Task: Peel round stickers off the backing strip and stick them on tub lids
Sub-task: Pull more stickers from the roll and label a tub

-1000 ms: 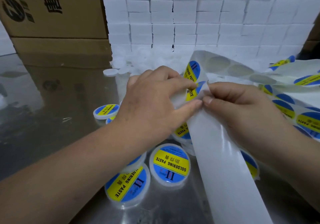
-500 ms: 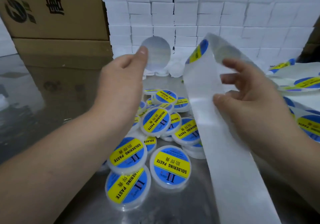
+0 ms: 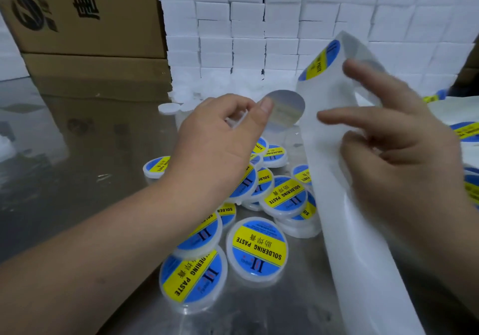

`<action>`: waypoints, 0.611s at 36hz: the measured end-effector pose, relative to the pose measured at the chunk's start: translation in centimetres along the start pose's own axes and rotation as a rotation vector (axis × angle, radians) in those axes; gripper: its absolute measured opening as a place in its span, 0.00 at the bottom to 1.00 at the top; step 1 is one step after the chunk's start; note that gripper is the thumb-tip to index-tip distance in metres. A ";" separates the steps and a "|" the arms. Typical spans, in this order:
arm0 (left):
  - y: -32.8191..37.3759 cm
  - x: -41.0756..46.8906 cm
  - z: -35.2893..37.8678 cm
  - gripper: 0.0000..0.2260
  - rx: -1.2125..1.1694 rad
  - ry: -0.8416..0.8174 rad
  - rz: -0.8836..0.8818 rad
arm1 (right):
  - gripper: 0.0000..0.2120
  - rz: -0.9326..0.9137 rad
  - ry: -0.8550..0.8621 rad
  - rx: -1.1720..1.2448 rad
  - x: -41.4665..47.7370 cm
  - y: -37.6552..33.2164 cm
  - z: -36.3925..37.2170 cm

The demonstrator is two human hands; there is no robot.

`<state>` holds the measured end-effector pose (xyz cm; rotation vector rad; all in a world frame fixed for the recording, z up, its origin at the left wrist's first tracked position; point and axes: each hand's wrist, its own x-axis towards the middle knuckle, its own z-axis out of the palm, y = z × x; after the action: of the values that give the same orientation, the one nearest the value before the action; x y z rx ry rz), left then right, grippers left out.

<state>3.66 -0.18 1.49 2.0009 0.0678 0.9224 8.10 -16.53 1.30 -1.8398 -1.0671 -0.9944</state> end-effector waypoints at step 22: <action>0.5 -0.4 -0.1 0.07 0.063 -0.006 0.154 | 0.16 0.599 -0.191 0.522 0.1 -0.2 -0.1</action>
<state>3.09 -0.56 1.68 2.0897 -0.0621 1.0218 7.94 -16.50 1.48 -1.6683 -0.7131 -0.1672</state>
